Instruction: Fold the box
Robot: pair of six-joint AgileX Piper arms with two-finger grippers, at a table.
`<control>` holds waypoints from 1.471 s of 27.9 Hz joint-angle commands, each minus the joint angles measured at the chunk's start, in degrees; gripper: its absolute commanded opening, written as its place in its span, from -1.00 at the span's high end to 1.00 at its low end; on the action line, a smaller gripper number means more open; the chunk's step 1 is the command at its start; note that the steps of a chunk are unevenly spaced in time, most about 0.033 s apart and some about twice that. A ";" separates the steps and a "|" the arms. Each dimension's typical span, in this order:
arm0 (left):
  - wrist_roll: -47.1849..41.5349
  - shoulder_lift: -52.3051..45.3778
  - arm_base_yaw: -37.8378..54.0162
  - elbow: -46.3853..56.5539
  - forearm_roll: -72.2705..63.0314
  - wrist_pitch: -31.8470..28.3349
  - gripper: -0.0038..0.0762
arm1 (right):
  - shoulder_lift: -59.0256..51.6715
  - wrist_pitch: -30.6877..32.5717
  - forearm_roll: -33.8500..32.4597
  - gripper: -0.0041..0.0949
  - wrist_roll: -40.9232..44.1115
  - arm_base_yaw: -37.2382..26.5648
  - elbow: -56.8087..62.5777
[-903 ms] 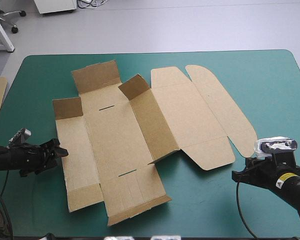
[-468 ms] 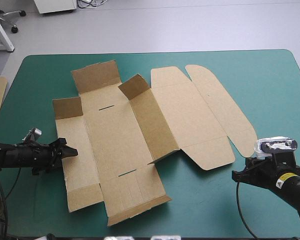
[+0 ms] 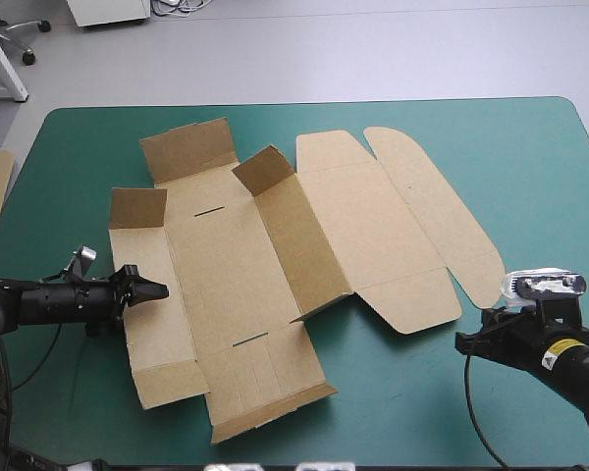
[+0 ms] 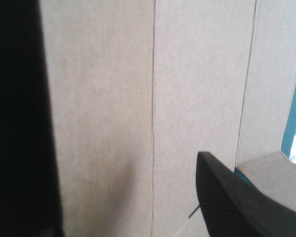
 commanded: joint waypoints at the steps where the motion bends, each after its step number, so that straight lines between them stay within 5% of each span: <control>1: 0.77 -1.52 -2.49 -1.08 -3.03 3.53 -0.06 | 0.14 -3.51 -0.21 0.99 0.04 -0.42 -1.87; 17: 1.49 -1.63 -3.83 -1.08 -3.76 4.14 0.74 | 0.14 -3.52 0.19 0.99 0.85 -0.42 -1.87; 27: 1.75 -1.63 -3.83 -1.18 -3.66 2.38 0.94 | 0.14 -3.52 0.19 0.99 0.85 -0.42 -1.87; 41: 0.88 -7.73 -3.93 -9.77 1.95 -4.13 0.94 | 0.14 -2.99 0.43 0.99 0.85 -0.42 -1.87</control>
